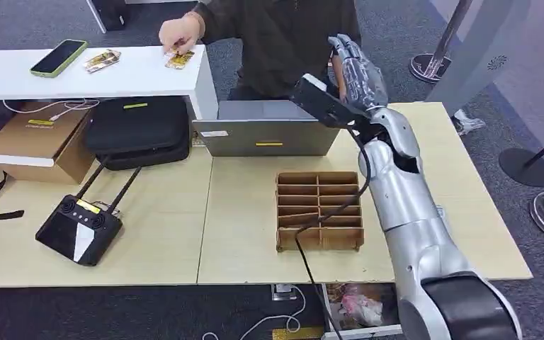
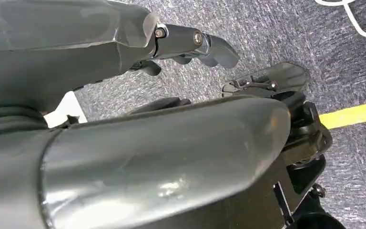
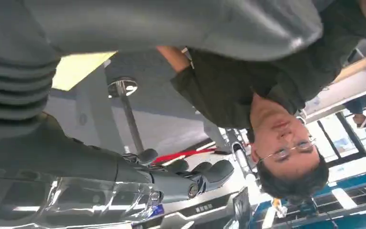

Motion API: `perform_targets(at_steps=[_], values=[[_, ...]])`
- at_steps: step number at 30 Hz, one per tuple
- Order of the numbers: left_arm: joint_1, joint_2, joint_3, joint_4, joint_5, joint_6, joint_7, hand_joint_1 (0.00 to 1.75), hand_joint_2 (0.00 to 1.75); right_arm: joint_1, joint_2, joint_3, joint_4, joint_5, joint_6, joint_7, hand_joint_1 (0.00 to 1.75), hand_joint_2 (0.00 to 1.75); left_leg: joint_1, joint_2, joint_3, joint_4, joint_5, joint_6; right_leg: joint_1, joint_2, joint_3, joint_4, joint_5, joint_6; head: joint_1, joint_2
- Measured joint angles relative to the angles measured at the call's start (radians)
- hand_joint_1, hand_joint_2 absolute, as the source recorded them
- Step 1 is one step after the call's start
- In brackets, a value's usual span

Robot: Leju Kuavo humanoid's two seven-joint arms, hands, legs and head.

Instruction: Pass the card to the sensor for recognition and then transmit it.

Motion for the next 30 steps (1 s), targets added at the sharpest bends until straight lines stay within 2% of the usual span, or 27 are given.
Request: perform_targets(at_steps=[5, 9, 12, 15, 21, 29, 30], values=[[0.010, 0.003, 0.000, 0.000, 0.037, 0.001, -0.013, 0.00, 0.00, -0.003, -0.117, 0.019, -0.040, 0.173, 0.120, -0.021, 0.00, 0.00, 0.000, -0.002, -0.001, 0.001, 0.000, 0.000, 0.000, -0.002, 0.001, 0.000, 0.000, 0.001, 0.000, 0.000], [0.028, 0.009, 0.005, 0.000, 0.068, 0.001, -0.031, 0.00, 0.00, -0.053, -0.218, 0.034, -0.025, 0.204, 0.178, -0.063, 0.00, 0.00, -0.001, -0.003, -0.002, 0.002, 0.000, 0.000, -0.001, -0.002, 0.001, 0.000, 0.001, 0.002, 0.000, 0.000], [0.037, 0.013, 0.011, 0.000, 0.079, 0.001, -0.040, 0.00, 0.00, -0.094, -0.273, 0.043, -0.011, 0.202, 0.197, -0.085, 0.00, 0.00, -0.001, -0.002, -0.002, 0.002, 0.000, 0.000, -0.001, -0.002, 0.000, -0.001, 0.001, 0.002, 0.000, 0.000], [0.040, 0.015, 0.017, 0.000, 0.080, 0.002, -0.042, 0.00, 0.00, -0.114, -0.301, 0.053, -0.001, 0.202, 0.198, -0.089, 0.00, 0.00, 0.000, -0.002, -0.002, 0.002, 0.000, 0.000, -0.001, -0.002, 0.000, -0.001, 0.001, 0.002, 0.000, 0.000], [0.039, 0.015, 0.024, 0.000, 0.081, 0.003, -0.042, 0.00, 0.00, -0.125, -0.325, 0.065, 0.015, 0.199, 0.205, -0.090, 0.00, 0.00, 0.000, -0.002, -0.001, 0.002, 0.000, 0.000, 0.000, -0.001, 0.000, 0.000, 0.002, 0.002, 0.000, 0.000], [0.056, 0.023, 0.047, 0.000, 0.122, 0.008, -0.067, 0.00, 0.00, -0.241, -0.413, 0.137, 0.053, 0.126, 0.396, -0.192, 0.00, 0.00, -0.001, -0.002, -0.002, 0.002, 0.000, 0.000, -0.001, -0.001, 0.000, 0.000, 0.002, 0.002, 0.000, 0.000], [0.058, 0.024, 0.053, 0.000, 0.127, 0.009, -0.070, 0.00, 0.00, -0.259, -0.418, 0.151, 0.062, 0.106, 0.412, -0.194, 0.00, 1.75, -0.001, -0.002, -0.002, 0.002, 0.000, 0.000, -0.001, -0.001, 0.000, -0.001, 0.002, 0.002, 0.000, 0.000]])
